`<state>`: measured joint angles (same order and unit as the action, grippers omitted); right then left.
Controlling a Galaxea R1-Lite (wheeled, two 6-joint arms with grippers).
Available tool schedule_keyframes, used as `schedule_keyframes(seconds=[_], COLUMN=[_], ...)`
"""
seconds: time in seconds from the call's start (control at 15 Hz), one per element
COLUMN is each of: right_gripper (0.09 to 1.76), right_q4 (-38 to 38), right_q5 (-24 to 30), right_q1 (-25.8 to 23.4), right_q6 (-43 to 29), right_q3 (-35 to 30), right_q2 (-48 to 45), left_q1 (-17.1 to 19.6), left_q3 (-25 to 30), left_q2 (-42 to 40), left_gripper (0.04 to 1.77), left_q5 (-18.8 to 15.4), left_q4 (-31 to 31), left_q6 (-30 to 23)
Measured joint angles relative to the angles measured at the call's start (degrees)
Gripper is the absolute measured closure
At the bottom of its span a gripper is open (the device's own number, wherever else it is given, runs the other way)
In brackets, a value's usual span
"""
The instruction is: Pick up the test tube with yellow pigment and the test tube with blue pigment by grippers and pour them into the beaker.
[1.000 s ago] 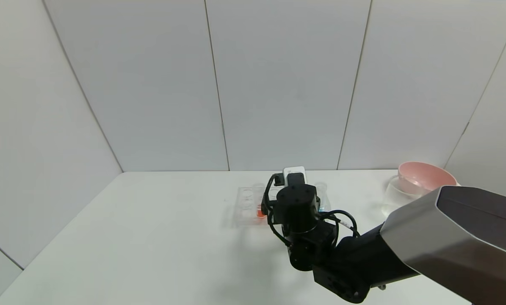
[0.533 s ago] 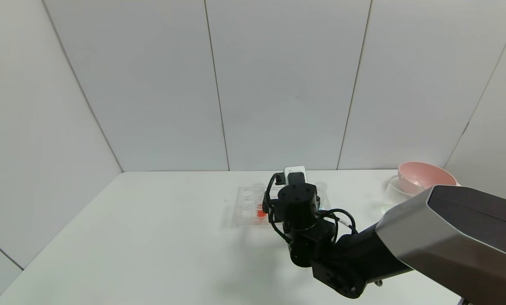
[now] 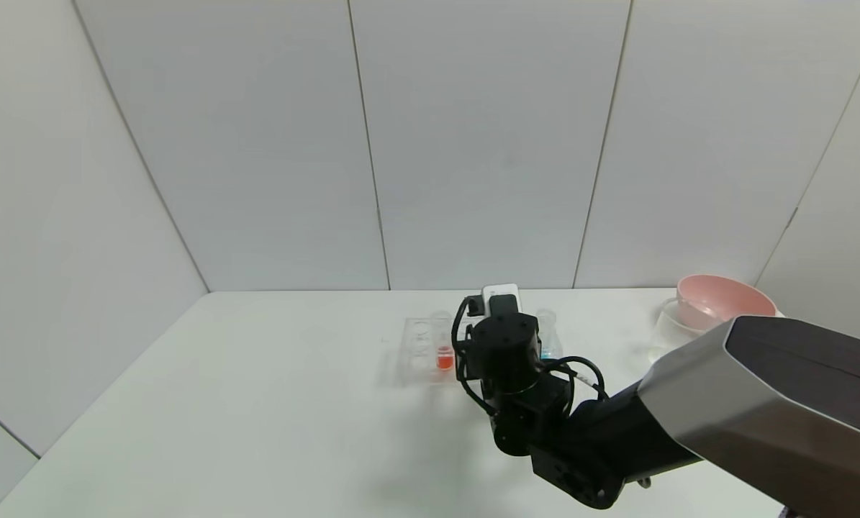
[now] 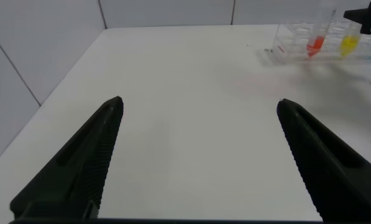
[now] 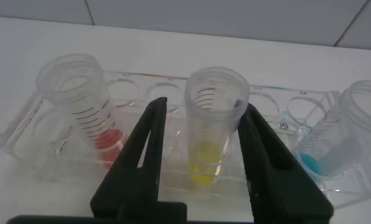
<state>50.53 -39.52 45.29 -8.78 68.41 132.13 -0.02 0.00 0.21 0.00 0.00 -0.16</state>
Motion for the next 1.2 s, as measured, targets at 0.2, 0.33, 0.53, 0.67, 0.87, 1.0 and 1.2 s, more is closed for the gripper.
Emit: schedule_keyframes(seconds=[0.2,0.33,0.53,0.67,0.87,1.0,1.2], right_gripper=[1.35,1.35,1.35,1.35,1.35,1.35,1.35], right_q4=[-0.1,0.1,0.2,0.1,0.1,0.4,0.4], right_q5=[-0.3,-0.2,-0.3,-0.4,-0.4,-0.3,-0.4], right_q1=[0.0,0.0,0.1,0.2,0.6,1.3,2.0], right_q6=[0.0,0.0,0.0,0.1,2.3,4.3,5.4], right_q3=[-0.1,-0.1,-0.2,-0.2,-0.3,-0.3,0.1], right_q2=[-0.1,-0.2,-0.4,-1.0,-4.0,-6.3,-8.4], left_q1=[0.0,0.0,0.0,0.0,0.0,0.0,0.0], left_q3=[0.0,0.0,0.0,0.0,0.0,0.0,0.0], left_q2=[0.0,0.0,0.0,0.0,0.0,0.0,0.0], left_gripper=[0.05,0.05,0.05,0.05,0.05,0.05,0.05], left_q5=[0.0,0.0,0.0,0.0,0.0,0.0,0.0], left_q4=[0.0,0.0,0.0,0.0,0.0,0.0,0.0], left_q6=[0.0,0.0,0.0,0.0,0.0,0.0,0.0])
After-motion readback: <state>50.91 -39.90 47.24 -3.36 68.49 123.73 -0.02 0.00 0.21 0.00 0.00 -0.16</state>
